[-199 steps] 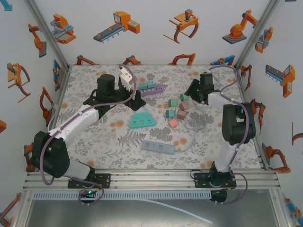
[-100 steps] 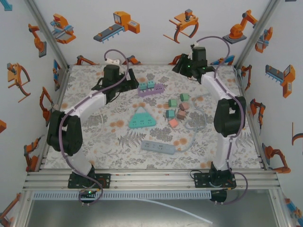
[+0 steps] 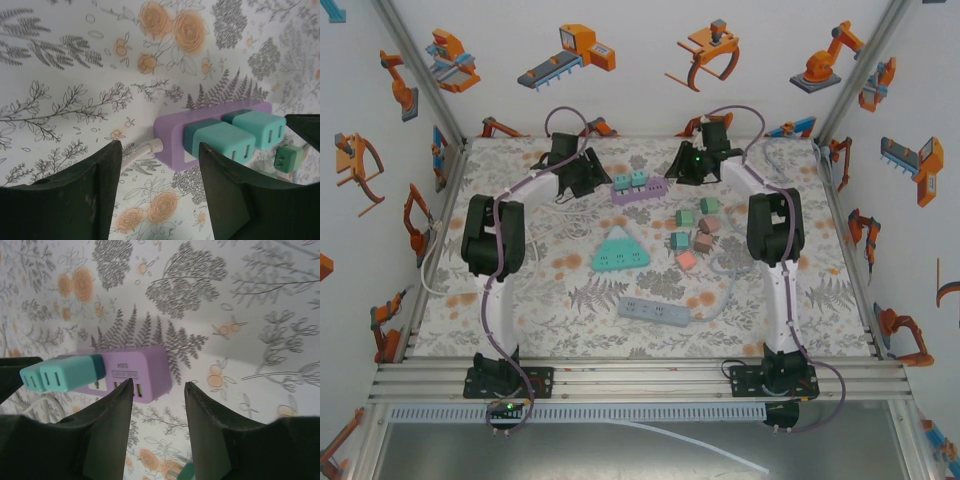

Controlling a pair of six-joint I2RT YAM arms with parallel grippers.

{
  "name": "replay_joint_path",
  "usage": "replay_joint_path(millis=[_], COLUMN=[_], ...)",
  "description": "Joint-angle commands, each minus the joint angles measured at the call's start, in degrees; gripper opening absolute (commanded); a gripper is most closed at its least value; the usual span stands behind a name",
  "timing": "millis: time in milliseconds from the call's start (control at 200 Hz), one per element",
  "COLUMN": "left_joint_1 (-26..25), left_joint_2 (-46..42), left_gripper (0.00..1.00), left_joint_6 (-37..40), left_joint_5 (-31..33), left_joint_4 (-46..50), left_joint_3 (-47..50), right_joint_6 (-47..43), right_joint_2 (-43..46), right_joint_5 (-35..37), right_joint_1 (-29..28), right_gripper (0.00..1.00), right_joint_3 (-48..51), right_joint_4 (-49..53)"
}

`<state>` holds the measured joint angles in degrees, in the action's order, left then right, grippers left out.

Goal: Pull the plug off the socket

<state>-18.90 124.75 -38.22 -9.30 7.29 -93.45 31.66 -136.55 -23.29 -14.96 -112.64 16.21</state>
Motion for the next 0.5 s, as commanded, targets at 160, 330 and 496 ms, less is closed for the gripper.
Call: replay_joint_path(millis=[160,330,496], left_joint_1=[1.0,1.1,1.5], left_joint_2=[0.8,2.2,1.8], left_gripper=[0.58,0.58,0.57], left_joint_6=[-0.9,3.3,5.5], left_joint_5=[-2.5,-5.3,-3.1], left_joint_4=[3.3,4.5,8.5], left_joint_3=[2.0,1.4,2.6], right_joint_6=[-2.2,-4.9,-6.2], right_joint_2=[-3.8,-6.5,-6.3], right_joint_5=[-1.1,0.9,1.4], right_joint_1=[-3.3,-4.7,-6.3], right_gripper=[0.39,0.37,0.36], right_joint_3=[-3.2,-6.6,-5.7], right_joint_4=[1.7,6.1,7.7])
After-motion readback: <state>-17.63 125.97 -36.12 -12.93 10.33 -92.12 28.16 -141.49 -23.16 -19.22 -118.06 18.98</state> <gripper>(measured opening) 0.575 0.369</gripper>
